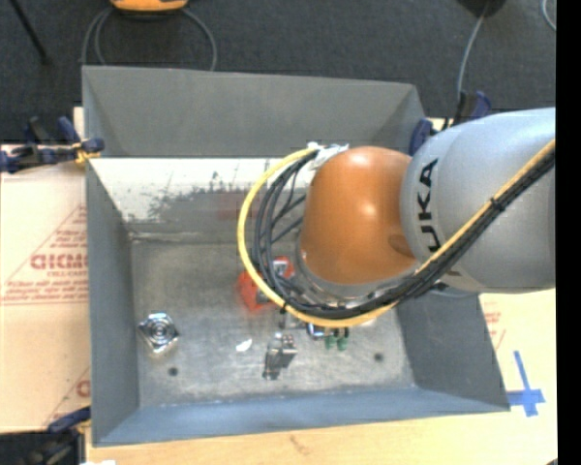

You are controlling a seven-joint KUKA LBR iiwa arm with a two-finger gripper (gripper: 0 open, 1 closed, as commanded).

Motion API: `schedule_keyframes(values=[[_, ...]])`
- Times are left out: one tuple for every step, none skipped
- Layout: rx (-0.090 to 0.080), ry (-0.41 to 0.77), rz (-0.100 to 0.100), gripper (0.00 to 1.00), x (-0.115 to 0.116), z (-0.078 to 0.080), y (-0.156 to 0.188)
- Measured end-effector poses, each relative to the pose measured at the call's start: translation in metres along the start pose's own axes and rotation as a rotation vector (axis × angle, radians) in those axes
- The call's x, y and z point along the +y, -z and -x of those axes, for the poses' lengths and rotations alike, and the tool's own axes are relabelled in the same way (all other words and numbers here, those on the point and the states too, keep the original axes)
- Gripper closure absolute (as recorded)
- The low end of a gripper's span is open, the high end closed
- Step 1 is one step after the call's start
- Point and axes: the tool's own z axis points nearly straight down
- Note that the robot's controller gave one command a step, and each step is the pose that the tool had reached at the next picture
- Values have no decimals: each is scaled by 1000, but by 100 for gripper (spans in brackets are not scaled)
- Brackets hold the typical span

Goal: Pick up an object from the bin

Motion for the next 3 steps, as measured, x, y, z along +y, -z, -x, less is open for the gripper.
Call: schedule_keyframes(values=[[-5,-28,-2,0,-32,46,-4],[-8,-107,1,0,-60,84,-91],[-11,-104,0,100,-60,84,-87]])
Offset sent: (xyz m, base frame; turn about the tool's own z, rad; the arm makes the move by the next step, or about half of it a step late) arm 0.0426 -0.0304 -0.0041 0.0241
